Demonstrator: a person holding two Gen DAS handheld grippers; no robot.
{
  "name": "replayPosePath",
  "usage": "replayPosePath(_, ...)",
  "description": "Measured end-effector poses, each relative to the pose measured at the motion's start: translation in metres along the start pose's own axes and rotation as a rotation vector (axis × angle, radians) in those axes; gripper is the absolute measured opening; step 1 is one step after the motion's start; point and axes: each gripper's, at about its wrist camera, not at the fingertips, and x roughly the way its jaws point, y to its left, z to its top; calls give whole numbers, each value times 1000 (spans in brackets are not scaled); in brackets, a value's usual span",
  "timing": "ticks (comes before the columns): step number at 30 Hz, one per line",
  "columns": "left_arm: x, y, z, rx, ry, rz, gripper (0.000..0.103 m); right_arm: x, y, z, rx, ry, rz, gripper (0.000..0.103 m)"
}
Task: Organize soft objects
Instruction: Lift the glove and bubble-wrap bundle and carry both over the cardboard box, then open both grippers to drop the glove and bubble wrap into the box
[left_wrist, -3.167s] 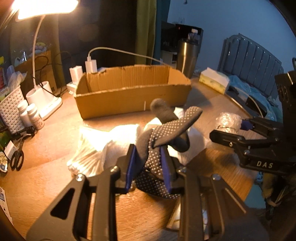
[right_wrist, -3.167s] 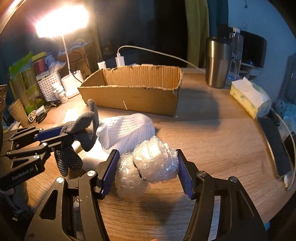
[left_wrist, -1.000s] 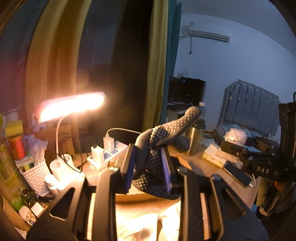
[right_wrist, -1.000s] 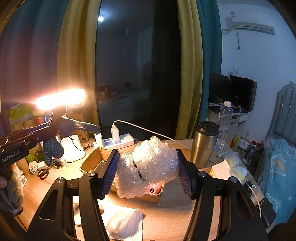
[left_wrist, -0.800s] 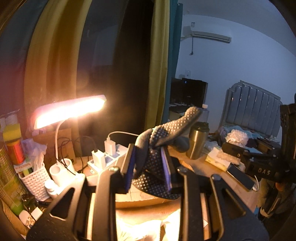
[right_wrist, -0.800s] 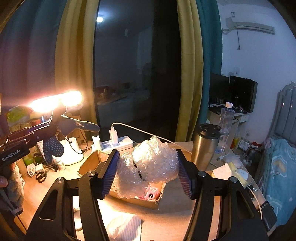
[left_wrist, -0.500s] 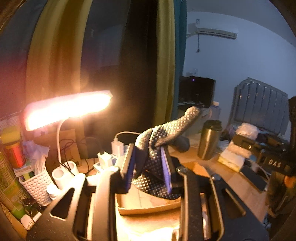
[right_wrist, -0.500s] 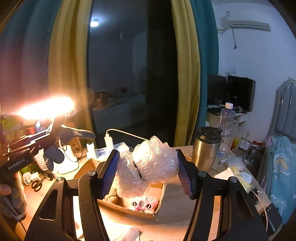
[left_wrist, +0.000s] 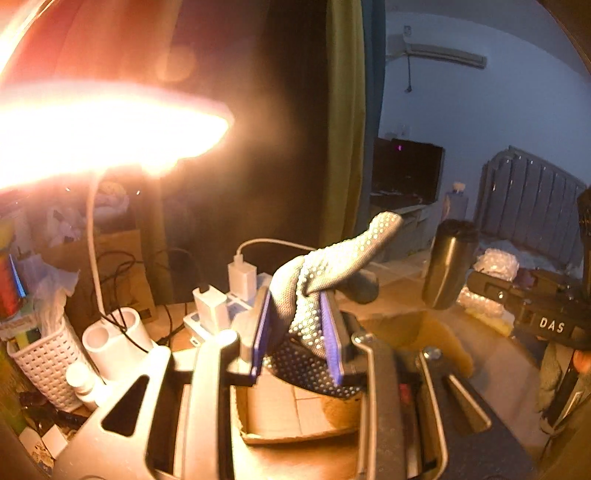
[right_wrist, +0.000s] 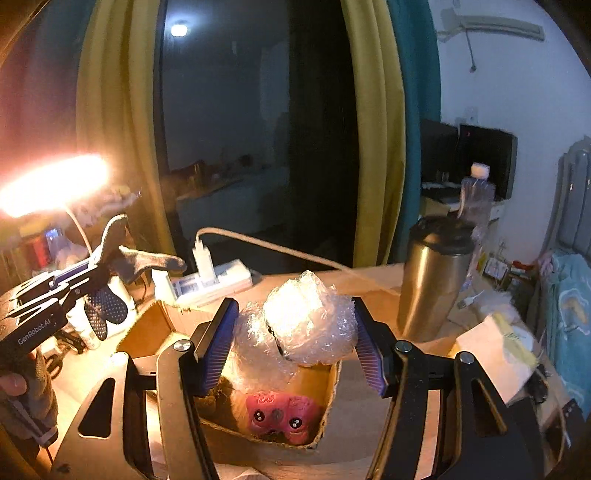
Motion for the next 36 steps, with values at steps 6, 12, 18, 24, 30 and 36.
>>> replayPosePath(6,28,0,-15,7,39,-6,28,37,0,-13,17,59,17,64)
replayPosePath(12,60,5,-31,-14,143,-20,32,70,2,-24,15,124,27,65)
replayPosePath(18,72,13,-39,-59,203,-11,73,72,5,-26,4,106,15,84)
replayPosePath(24,56,11,-30,-57,170,-11,73,57,8,-21,-23,85,1,84)
replayPosePath(30,27,9,-19,-46,123,-10,73,28,10,-16,-32,50,-14,84)
replayPosePath(36,-5,7,-11,-47,82,-17,73,-5,16,-17,-42,27,-21,84)
